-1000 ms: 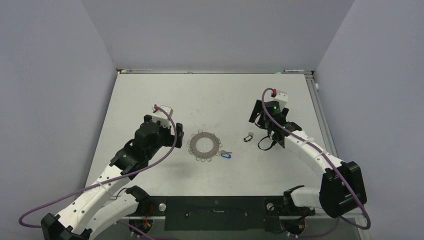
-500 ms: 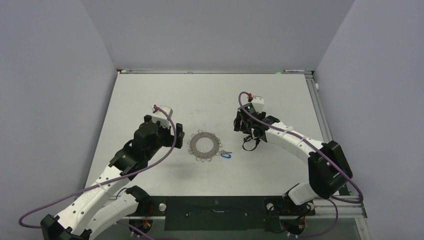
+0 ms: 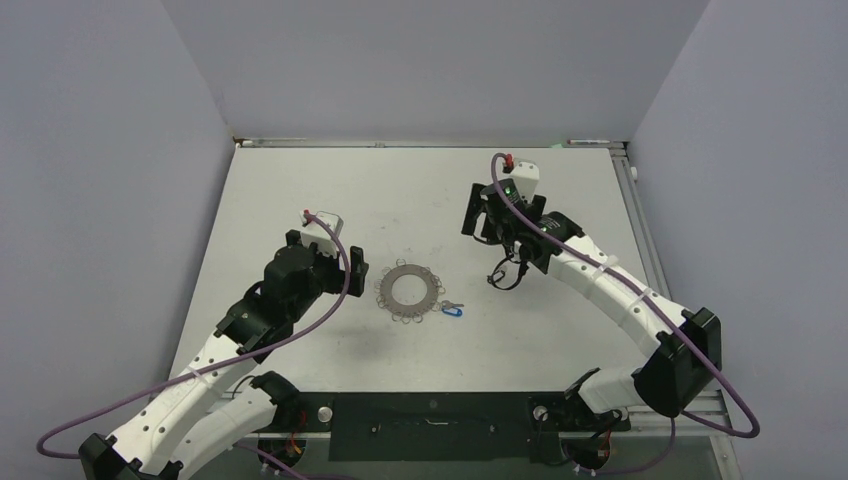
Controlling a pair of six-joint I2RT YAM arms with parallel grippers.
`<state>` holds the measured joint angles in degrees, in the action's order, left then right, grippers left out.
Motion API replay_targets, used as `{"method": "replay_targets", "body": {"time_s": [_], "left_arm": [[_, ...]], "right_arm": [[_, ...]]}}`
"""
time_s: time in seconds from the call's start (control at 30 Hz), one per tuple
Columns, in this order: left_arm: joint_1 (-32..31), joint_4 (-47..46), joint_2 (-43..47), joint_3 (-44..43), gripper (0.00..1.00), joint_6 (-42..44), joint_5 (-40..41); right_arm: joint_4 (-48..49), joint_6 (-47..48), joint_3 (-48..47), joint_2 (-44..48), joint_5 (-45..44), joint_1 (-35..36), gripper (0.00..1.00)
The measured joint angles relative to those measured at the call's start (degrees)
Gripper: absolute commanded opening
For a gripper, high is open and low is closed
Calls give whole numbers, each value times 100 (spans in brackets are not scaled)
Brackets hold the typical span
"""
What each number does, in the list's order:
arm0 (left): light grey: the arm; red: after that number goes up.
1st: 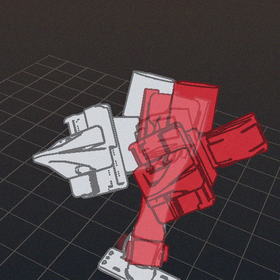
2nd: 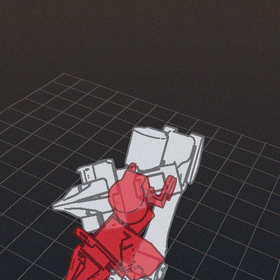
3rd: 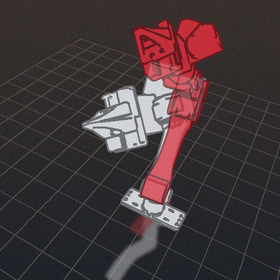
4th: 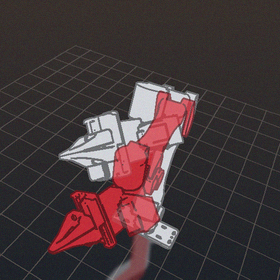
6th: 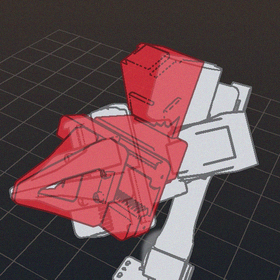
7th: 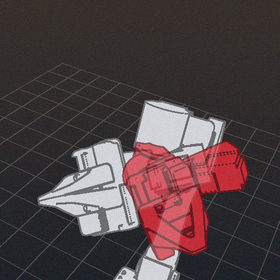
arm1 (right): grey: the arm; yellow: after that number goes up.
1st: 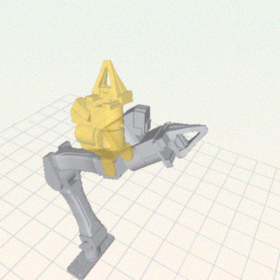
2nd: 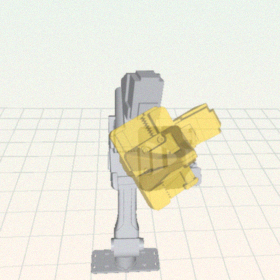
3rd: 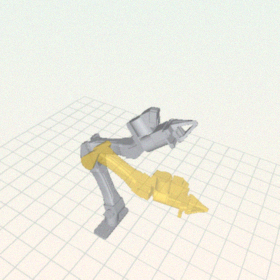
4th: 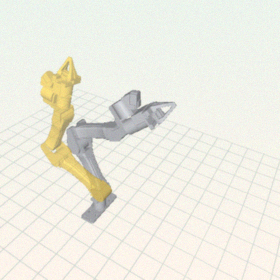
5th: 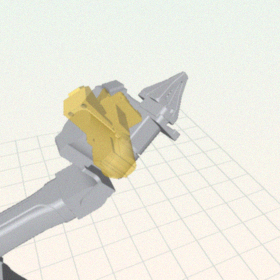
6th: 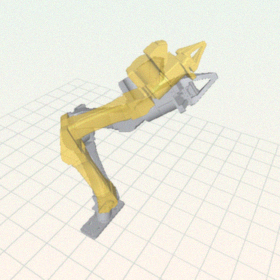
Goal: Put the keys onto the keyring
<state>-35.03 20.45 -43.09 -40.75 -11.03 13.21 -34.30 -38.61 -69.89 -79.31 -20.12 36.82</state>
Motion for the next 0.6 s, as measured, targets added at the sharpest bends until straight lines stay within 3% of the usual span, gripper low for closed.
{"method": "replay_targets", "body": {"time_s": [0.33,0.5,0.6], "left_arm": [[-4,-4,39,0,96,-28,0],[-9,-2,48,0,96,-31,2],[-9,-4,94,0,96,-28,2]], "right_arm": [[-1235,236,-457,-103,-168,-2,94],[-1541,562,-697,-476,-140,-2,87],[-1641,796,-697,-717,-76,-15,79]]}}
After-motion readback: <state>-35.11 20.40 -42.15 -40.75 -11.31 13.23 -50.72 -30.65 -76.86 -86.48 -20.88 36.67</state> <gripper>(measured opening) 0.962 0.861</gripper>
